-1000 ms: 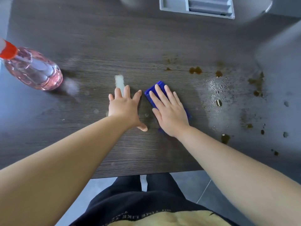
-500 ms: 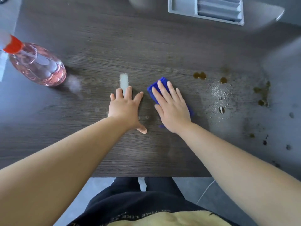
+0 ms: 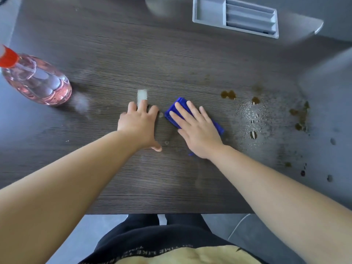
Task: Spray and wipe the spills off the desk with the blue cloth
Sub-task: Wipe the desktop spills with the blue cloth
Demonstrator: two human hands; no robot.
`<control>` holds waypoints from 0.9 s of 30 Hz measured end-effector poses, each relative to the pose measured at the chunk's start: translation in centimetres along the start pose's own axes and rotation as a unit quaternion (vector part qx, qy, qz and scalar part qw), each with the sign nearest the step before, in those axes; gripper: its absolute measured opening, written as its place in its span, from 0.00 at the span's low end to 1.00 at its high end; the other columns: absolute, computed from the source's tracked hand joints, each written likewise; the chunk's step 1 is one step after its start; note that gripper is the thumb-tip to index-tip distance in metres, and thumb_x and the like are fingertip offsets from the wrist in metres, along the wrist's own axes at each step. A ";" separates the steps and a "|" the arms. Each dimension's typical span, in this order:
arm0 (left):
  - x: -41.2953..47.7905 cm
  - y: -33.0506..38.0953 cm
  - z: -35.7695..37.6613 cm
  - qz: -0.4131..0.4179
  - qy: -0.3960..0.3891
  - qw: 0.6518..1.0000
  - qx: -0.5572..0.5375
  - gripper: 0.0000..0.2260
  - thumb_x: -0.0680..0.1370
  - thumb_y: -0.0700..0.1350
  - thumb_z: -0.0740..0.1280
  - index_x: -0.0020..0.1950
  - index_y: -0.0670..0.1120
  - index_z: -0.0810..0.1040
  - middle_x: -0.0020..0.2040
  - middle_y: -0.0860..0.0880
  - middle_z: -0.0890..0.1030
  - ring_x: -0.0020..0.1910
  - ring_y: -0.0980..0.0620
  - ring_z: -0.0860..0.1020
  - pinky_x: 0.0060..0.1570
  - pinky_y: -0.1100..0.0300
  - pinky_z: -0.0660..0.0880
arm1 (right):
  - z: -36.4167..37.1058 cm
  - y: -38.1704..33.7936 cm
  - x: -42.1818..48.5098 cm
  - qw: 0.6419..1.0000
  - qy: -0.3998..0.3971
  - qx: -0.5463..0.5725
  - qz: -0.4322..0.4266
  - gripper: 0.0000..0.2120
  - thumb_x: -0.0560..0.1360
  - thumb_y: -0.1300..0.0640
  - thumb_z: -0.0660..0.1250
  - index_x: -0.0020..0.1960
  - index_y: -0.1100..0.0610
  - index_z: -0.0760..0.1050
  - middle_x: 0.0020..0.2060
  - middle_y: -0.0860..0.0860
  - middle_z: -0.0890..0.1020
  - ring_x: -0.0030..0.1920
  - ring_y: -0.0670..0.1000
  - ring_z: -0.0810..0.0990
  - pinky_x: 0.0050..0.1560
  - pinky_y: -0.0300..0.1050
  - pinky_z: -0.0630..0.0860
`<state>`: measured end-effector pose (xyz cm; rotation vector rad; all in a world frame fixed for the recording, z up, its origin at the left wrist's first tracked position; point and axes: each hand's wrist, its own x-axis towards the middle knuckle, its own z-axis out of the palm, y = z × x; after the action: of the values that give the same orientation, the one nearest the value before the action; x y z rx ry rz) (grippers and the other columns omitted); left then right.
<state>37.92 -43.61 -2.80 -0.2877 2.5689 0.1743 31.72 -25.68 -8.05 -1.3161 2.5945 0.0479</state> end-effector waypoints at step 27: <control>1.8 -1.0 -0.6 -0.032 -0.043 0.999 -0.010 0.61 0.54 0.66 0.77 0.77 0.52 0.47 0.74 0.47 0.51 0.72 0.41 0.52 0.64 0.32 0.62 | -1.3 0.5 6.5 1.000 0.017 -0.008 -0.004 0.25 0.80 0.47 0.48 0.76 0.50 0.55 0.77 0.49 0.55 0.76 0.57 0.53 0.73 0.58 0.51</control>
<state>36.32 -45.04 -3.32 -0.3615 2.4712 0.1839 27.37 -30.74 -8.27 -1.3450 2.6223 0.0449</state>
